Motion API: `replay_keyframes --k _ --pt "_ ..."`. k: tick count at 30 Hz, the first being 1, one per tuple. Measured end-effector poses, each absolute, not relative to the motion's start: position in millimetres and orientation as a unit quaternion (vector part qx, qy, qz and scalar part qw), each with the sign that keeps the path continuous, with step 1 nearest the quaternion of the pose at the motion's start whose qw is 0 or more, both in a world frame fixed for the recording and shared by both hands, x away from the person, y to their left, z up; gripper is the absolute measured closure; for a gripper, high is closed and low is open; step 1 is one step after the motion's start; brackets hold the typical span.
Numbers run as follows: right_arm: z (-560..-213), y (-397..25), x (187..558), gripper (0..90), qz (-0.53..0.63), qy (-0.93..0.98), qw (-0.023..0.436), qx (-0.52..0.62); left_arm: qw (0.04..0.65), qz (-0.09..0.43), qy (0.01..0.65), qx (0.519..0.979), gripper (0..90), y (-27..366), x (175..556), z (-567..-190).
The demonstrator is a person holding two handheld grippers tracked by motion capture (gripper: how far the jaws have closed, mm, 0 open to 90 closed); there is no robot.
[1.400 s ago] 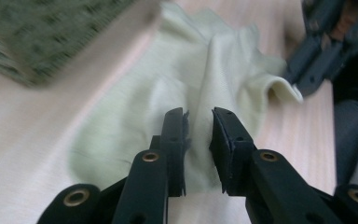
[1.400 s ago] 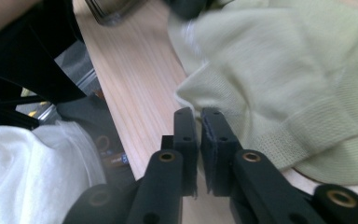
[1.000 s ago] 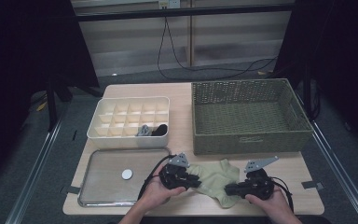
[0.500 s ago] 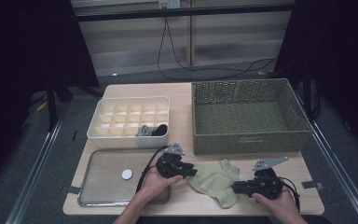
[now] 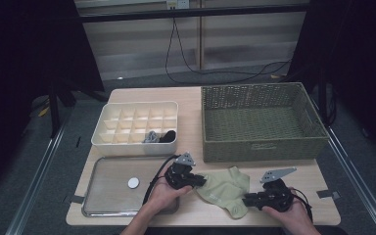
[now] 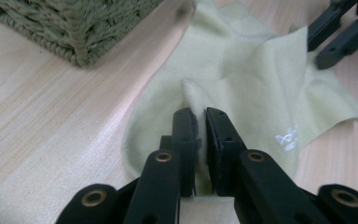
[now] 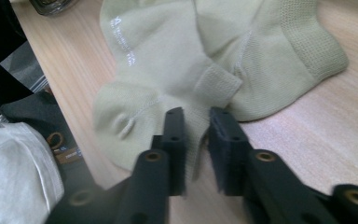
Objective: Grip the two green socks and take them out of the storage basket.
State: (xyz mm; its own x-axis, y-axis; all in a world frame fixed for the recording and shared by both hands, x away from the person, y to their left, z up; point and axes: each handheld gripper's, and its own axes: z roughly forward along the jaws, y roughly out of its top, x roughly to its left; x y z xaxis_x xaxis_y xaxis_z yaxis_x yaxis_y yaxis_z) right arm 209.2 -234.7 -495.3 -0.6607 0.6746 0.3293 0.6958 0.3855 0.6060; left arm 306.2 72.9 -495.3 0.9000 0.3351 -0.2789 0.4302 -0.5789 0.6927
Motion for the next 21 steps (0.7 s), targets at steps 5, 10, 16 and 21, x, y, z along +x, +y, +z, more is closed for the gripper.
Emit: replay_keyframes --k 5,10,16,21 --pt "-496 -234 211 87.4 -0.371 -0.833 0.017 -0.411 0.412 -0.061 0.215 0.883 84.8 75 305 -493" --pt "-493 -236 210 88.5 -0.380 -0.828 0.014 -0.413 0.430 -0.060 0.215 0.875 85.5 80 302 -486" --pt "-482 -248 210 88.8 -0.412 -0.805 0.017 -0.427 0.446 -0.054 0.214 0.867 85.4 91 298 -474" --pt "-470 -253 219 88.8 -0.426 -0.800 0.003 -0.423 0.454 -0.044 0.218 0.863 85.5 99 298 -467"
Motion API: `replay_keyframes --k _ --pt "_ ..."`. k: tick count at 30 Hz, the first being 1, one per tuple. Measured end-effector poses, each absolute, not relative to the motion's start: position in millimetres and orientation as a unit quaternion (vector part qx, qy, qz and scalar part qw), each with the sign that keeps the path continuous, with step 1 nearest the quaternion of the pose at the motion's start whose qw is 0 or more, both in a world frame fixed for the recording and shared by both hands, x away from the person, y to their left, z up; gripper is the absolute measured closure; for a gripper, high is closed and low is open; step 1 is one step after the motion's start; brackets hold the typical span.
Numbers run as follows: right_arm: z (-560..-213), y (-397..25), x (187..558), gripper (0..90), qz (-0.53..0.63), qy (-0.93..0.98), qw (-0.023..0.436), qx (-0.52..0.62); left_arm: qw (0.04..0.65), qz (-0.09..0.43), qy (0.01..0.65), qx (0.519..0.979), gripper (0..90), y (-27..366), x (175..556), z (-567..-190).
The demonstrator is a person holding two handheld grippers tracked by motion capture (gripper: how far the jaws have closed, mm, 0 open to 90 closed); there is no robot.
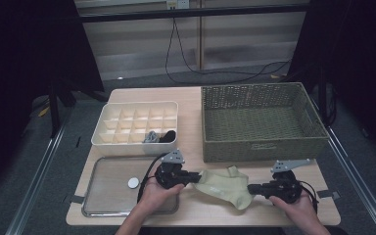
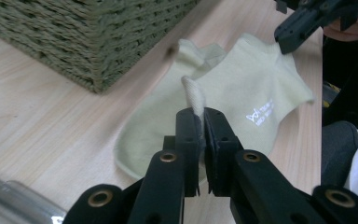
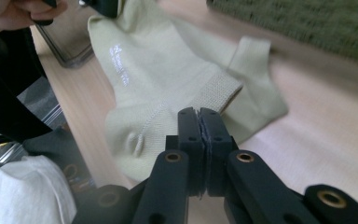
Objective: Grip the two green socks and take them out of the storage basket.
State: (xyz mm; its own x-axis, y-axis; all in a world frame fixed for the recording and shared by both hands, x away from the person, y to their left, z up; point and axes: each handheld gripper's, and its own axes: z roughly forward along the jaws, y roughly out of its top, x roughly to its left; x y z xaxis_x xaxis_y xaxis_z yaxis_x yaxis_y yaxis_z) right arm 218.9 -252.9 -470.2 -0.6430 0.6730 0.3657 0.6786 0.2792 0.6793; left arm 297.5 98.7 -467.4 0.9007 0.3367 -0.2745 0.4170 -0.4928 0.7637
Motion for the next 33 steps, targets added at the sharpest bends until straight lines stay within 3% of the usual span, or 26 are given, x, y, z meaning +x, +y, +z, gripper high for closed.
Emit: replay_keyframes --k 16,33 --pt "-472 -244 272 88.9 -0.414 -0.807 -0.006 -0.422 0.444 -0.036 0.231 0.865 84.7 109 301 -477" --pt "-480 -251 271 85.0 -0.415 -0.796 -0.015 -0.440 0.436 -0.042 0.233 0.868 77.6 102 306 -481"
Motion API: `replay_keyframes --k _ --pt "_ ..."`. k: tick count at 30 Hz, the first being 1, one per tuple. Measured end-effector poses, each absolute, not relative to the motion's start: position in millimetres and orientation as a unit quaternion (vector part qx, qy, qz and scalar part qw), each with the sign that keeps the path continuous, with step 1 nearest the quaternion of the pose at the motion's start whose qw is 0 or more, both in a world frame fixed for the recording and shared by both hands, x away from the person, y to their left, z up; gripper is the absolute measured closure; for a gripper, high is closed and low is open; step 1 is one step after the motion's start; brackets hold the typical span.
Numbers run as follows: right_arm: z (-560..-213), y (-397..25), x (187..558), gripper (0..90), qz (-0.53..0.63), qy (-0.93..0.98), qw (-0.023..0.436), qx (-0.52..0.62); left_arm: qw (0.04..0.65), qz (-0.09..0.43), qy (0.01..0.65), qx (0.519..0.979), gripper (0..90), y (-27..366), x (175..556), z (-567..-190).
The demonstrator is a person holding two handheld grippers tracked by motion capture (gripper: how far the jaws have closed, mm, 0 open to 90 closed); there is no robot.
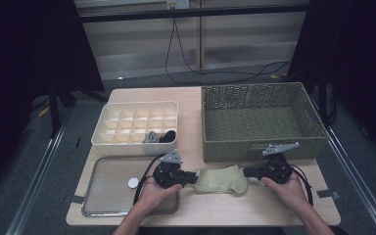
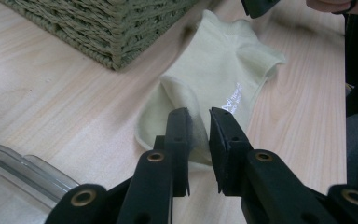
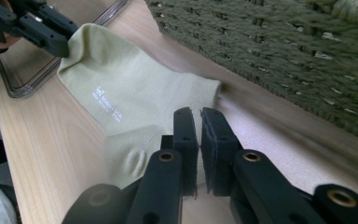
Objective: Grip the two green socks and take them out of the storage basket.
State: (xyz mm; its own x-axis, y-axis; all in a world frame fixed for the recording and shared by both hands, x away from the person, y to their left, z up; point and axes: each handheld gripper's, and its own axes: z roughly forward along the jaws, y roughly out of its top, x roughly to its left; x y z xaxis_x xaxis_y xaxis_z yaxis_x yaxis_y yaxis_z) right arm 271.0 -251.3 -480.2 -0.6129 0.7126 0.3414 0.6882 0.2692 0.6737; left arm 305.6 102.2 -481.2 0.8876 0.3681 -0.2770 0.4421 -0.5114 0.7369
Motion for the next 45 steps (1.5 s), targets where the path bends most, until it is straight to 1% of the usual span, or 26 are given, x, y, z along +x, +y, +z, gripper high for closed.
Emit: replay_keyframes --k 9,14,16,20,23,30,37,39,40,41,44,45 --pt "-477 -244 263 85.1 0.426 0.797 0.003 0.428 0.439 -0.039 0.245 0.863 70.4 95 313 -478" --pt "-479 -229 259 85.4 0.422 0.809 -0.013 0.410 0.431 -0.033 0.246 0.868 70.0 92 318 -477" --pt "-483 -224 259 85.2 0.417 0.813 -0.019 0.406 0.427 -0.027 0.247 0.870 73.2 91 320 -477" --pt "-486 -218 259 85.0 0.413 0.818 -0.026 0.399 0.429 -0.028 0.250 0.868 86.3 95 322 -481" --pt "-488 -215 256 85.3 0.408 0.822 -0.030 0.396 0.429 -0.027 0.257 0.865 87.3 97 322 -483" --pt "-497 -214 253 86.1 0.382 0.836 -0.031 0.394 0.411 -0.025 0.251 0.876 87.4 94 320 -491" --pt "-497 -217 251 85.4 0.381 0.834 -0.032 0.397 0.406 -0.044 0.236 0.882 87.0 96 309 -492" --pt "-497 -217 251 85.3 0.380 0.834 -0.033 0.398 0.404 -0.051 0.229 0.884 86.3 98 305 -490" --pt "-497 -218 251 84.4 0.381 0.834 -0.034 0.398 0.408 -0.056 0.231 0.881 82.1 98 304 -489" --pt "-497 -218 251 84.4 0.381 0.834 -0.034 0.398 0.414 -0.058 0.233 0.878 82.1 98 303 -489" --pt "-495 -219 251 81.7 0.384 0.833 -0.034 0.397 0.416 -0.055 0.240 0.875 73.3 98 302 -487" --pt "-494 -220 250 81.4 0.391 0.829 -0.035 0.399 0.422 -0.055 0.238 0.873 73.0 98 302 -487"
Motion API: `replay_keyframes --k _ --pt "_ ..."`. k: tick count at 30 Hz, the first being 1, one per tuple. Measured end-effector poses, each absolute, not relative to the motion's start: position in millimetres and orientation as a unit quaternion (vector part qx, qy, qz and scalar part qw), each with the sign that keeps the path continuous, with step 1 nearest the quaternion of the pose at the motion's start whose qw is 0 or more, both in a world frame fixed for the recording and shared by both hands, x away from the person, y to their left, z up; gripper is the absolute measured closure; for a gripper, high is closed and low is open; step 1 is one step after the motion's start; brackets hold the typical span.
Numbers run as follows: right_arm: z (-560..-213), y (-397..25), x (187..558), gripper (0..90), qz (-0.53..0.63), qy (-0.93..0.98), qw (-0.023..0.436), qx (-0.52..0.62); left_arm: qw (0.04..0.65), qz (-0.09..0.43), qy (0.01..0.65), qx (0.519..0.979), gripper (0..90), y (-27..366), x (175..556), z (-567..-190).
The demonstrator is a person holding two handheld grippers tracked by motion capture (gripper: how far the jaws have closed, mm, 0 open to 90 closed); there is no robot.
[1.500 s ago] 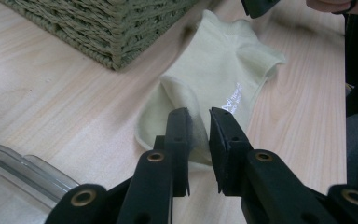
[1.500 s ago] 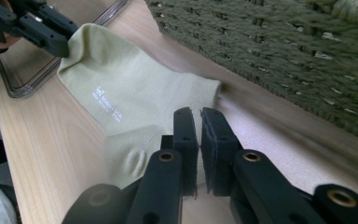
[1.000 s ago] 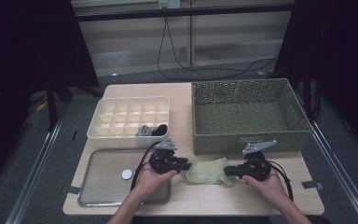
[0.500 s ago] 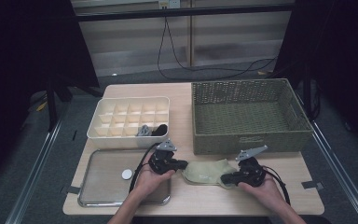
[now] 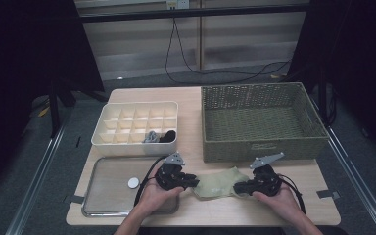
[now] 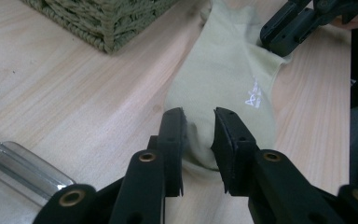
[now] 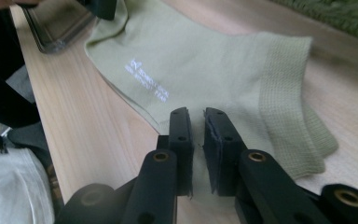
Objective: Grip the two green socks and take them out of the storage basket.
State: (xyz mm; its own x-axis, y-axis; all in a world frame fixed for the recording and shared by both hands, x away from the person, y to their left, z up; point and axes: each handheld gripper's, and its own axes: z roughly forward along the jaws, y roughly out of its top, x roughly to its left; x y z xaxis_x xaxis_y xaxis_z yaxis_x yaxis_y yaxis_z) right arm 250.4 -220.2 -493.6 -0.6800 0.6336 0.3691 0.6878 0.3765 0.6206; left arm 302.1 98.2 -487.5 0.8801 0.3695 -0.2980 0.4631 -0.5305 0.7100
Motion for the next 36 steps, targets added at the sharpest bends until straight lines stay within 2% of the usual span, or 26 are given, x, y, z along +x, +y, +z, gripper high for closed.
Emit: replay_keyframes --k 10,20,36 --pt "-483 -237 255 78.1 -0.416 -0.805 0.009 -0.423 0.414 -0.062 0.231 0.878 73.2 96 302 -491" --pt "-486 -252 262 71.8 -0.408 -0.793 -0.014 -0.452 0.406 -0.054 0.232 0.883 72.9 94 295 -492" --pt "-493 -251 266 64.4 -0.388 -0.801 -0.016 -0.456 0.397 -0.067 0.218 0.889 71.5 90 290 -494"
